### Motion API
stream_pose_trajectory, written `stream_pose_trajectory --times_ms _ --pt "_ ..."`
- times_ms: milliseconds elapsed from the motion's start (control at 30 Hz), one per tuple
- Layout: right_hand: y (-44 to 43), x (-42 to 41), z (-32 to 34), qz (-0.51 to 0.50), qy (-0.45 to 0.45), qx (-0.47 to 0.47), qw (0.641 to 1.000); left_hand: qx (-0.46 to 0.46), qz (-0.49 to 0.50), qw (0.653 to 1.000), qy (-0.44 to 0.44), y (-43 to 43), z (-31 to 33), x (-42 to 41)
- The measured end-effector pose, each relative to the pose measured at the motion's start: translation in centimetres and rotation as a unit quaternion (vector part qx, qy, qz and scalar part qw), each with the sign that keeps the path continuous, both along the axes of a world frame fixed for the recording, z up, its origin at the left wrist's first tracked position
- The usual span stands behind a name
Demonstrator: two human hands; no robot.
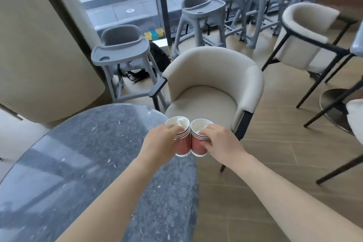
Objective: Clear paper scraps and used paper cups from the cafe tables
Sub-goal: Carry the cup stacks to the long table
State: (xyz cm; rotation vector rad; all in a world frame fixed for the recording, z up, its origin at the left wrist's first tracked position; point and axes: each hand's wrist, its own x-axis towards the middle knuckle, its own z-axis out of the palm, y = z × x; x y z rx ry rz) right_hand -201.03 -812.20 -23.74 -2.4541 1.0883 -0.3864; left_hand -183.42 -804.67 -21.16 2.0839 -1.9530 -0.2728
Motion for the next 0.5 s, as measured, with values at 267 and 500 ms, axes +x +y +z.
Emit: stream_pose_trajectory --times_ms 267,500 --pt "0.1 -14.4 4.3 -0.137 -0.068 -0.041 0.987 -0.043 -0.129 0.99 -0.031 -4.6 4.0 -13.6" --pt "3.3 -31.2 8.2 -0.224 -0.096 -0.092 0.965 -0.073 -0.216 0.973 0.048 -6.0 8.6 -28.9"
